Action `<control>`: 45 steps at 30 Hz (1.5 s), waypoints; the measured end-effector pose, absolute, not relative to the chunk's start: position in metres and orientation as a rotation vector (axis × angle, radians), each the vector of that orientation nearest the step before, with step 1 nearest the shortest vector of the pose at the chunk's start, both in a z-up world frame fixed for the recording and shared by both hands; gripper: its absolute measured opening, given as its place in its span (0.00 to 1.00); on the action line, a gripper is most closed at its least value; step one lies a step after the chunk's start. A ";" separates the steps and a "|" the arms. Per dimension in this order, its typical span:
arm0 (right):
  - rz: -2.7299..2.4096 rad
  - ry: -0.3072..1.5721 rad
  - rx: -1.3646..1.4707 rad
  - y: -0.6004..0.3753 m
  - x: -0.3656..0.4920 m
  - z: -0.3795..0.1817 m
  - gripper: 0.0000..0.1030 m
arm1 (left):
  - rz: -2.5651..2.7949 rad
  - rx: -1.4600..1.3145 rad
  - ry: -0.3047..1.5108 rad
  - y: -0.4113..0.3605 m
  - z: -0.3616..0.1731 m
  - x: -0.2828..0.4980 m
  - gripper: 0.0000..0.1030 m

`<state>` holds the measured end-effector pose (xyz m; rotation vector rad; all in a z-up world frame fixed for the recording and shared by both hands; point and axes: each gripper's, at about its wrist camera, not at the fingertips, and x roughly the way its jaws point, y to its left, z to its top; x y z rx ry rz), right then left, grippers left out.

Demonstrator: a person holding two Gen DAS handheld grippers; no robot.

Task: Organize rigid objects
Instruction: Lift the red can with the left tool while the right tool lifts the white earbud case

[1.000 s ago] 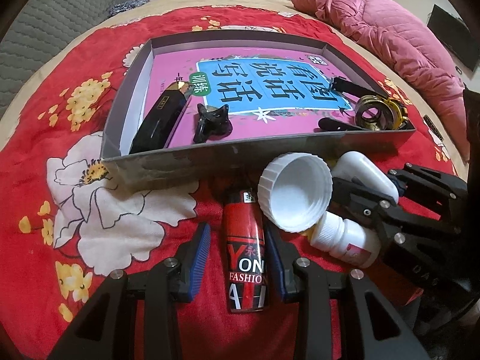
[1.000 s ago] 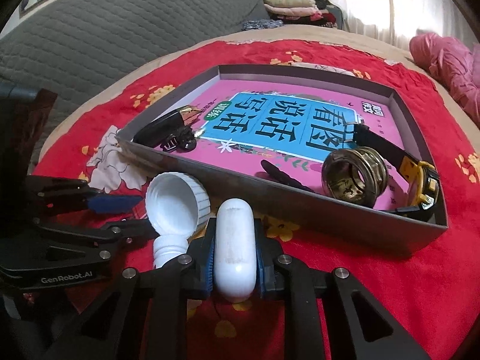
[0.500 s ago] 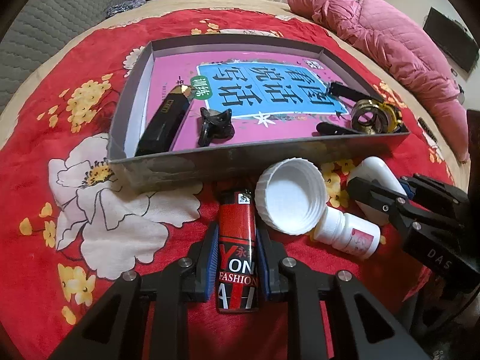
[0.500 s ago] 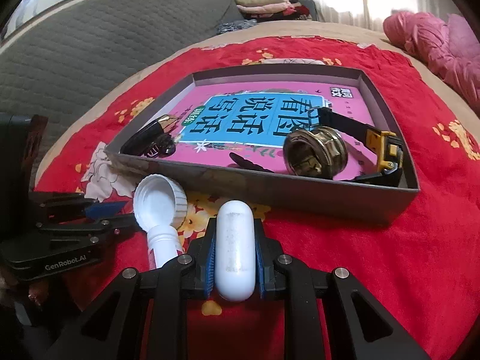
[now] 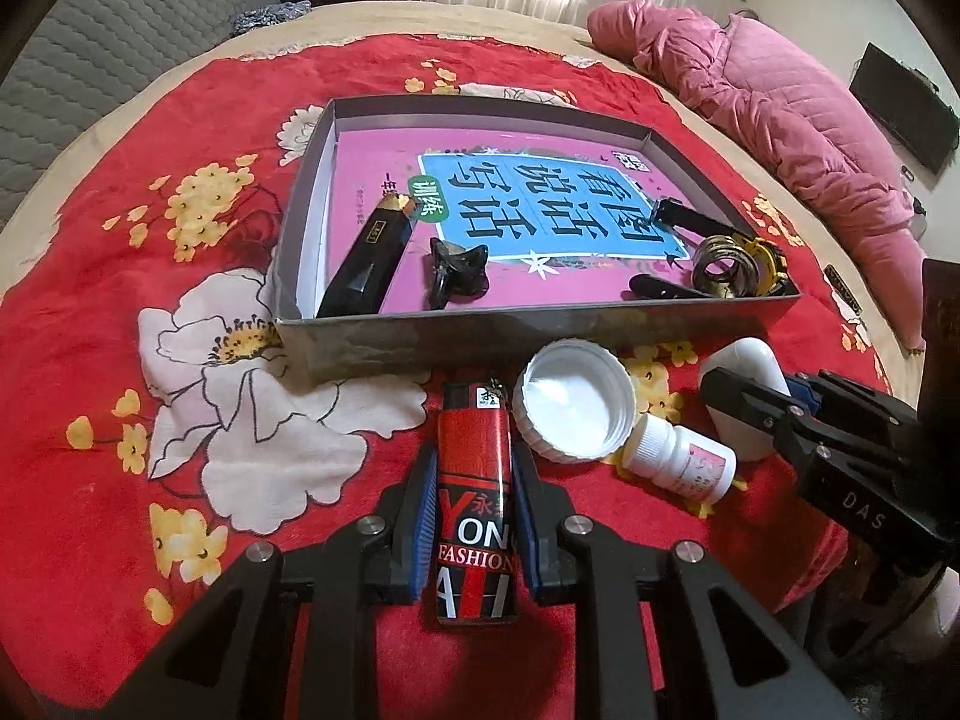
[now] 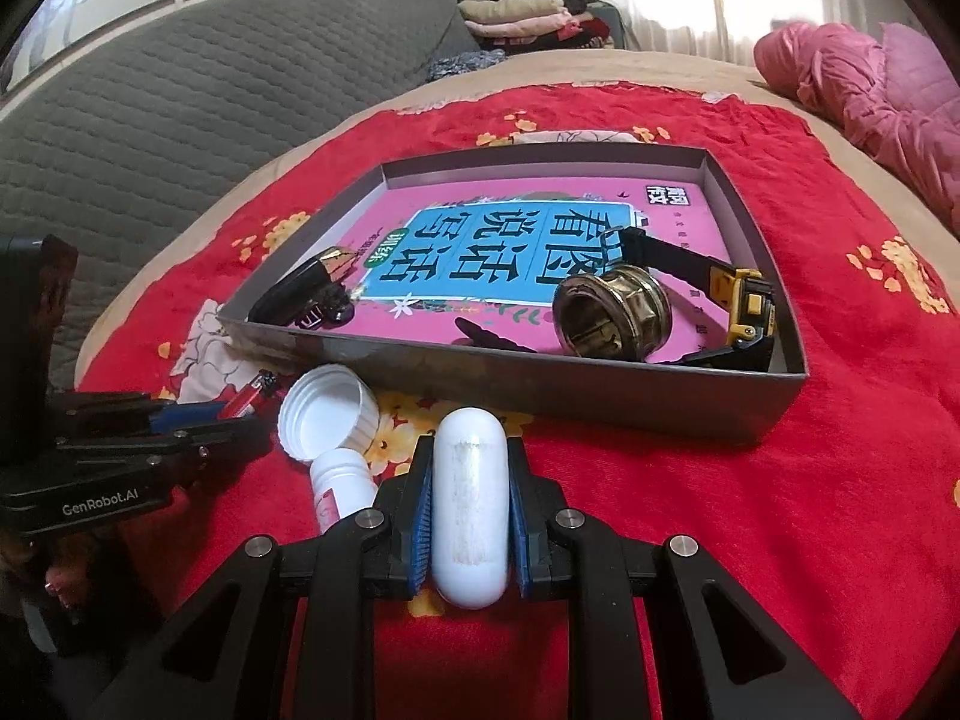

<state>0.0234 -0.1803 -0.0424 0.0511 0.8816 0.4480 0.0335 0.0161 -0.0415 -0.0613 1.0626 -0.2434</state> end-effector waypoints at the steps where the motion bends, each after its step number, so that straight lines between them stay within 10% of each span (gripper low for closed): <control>1: 0.447 0.879 0.052 -0.181 0.022 -0.042 0.21 | -0.243 -0.062 1.060 0.016 -0.041 0.033 0.22; 45: 0.424 0.712 0.201 -0.200 0.019 0.030 0.21 | -0.218 -0.047 0.884 0.002 0.018 0.045 0.22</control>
